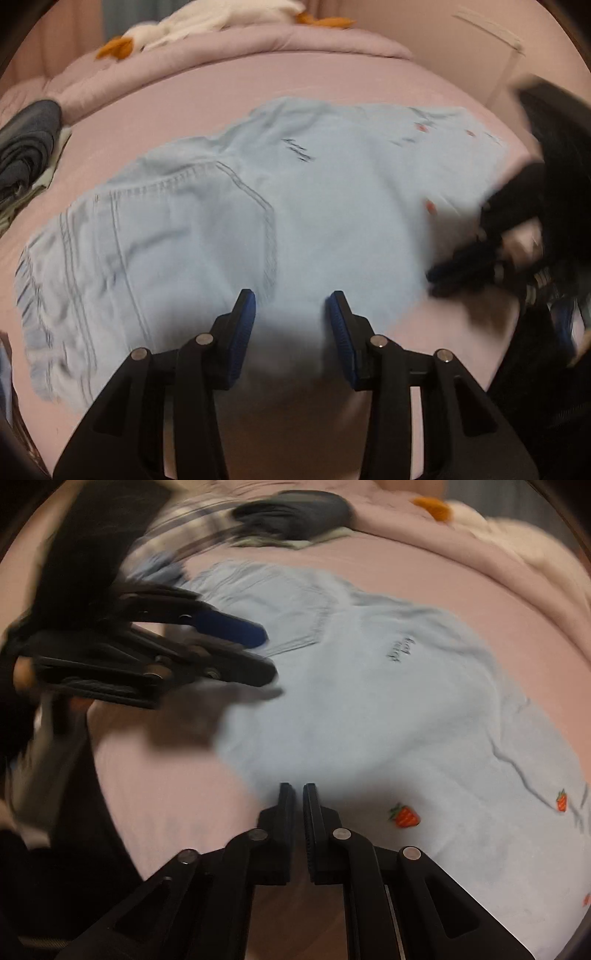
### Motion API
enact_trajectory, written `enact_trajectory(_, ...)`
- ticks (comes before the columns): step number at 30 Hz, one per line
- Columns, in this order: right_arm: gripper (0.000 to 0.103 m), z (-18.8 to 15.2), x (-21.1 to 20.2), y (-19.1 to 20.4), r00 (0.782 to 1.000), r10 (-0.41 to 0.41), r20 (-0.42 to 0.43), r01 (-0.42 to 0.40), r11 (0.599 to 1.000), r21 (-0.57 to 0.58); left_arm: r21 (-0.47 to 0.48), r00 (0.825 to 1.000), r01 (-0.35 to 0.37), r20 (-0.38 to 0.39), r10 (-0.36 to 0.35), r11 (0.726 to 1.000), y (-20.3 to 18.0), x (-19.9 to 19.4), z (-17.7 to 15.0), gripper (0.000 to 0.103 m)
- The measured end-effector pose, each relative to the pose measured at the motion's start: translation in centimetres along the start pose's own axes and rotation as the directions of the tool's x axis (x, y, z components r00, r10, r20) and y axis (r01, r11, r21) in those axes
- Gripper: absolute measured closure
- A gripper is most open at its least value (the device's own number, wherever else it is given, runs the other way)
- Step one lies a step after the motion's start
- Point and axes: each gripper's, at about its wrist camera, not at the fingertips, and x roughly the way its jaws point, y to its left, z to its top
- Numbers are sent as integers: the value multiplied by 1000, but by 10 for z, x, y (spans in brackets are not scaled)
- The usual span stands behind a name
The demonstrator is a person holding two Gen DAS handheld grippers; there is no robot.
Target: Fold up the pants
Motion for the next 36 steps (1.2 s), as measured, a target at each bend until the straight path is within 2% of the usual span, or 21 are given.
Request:
enact_trajectory(2,93,-2,-3,0,995,86,-44,-86,996,5,-9,998,60,-18,-60,998,1,-9,-9,62)
enact_trajectory(3,93,-3,-4,-2,988,134,-76,-133,991,17,-5,998,62,-25,-62,998,2,-12,-10,61)
enact_trajectory(5,93,1,-8,-6,988,139,-73,-139,990,9,-12,997,74,-29,-74,997,1,-17,-9,62)
enact_trajectory(7,93,18,-17,-22,985,170,-9,-170,984,60,-27,995,100,-4,-100,995,3,-24,2,61)
enact_trajectory(9,89,46,-29,-53,970,208,123,-228,956,186,-31,992,115,48,-113,993,10,-29,15,60)
enact_trajectory(10,86,51,-30,-65,964,206,168,-242,942,234,-43,990,119,86,-115,992,13,-31,25,58)
enact_trajectory(11,77,63,-30,-82,958,193,214,-251,922,293,-55,988,118,106,-111,992,16,-31,32,51)
enact_trajectory(12,73,75,-27,-101,953,173,249,-256,900,353,-84,986,101,141,-88,991,24,-30,45,46)
enact_trajectory(13,73,87,-21,-119,955,147,258,-246,880,406,-100,985,89,156,-73,991,29,-29,49,46)
enact_trajectory(16,73,109,6,-153,969,132,210,-225,823,521,-208,984,60,179,-23,976,56,-13,69,46)
enact_trajectory(19,73,130,36,-175,975,162,155,-223,771,597,-281,990,-5,132,43,960,79,0,72,46)
enact_trajectory(22,73,131,49,-178,961,249,124,-270,733,624,-300,992,-50,95,82,953,93,3,62,49)
enact_trajectory(23,73,134,57,-170,948,300,105,-298,725,621,-295,993,-63,81,91,953,97,4,57,54)
enact_trajectory(24,73,134,62,-164,940,335,67,-304,731,612,-292,991,-87,68,112,953,101,6,53,59)
enact_trajectory(26,75,131,63,-155,933,361,7,-300,765,570,-300,991,-80,80,109,951,110,8,49,64)
enact_trajectory(27,87,132,63,-149,941,339,-11,-278,788,549,-313,991,-75,87,107,947,115,5,44,70)
enact_trajectory(29,93,137,57,-151,956,294,10,-252,802,541,-331,990,-80,81,113,940,117,3,34,80)
enact_trajectory(31,94,137,52,-161,963,260,72,-254,784,566,-340,990,-86,76,118,937,118,2,34,82)
enact_trajectory(35,95,138,68,-159,981,193,31,-175,801,572,-309,986,-123,67,150,943,111,2,30,81)
enact_trajectory(36,95,136,65,-157,983,174,55,-174,800,574,-308,986,-127,66,154,943,110,2,29,81)
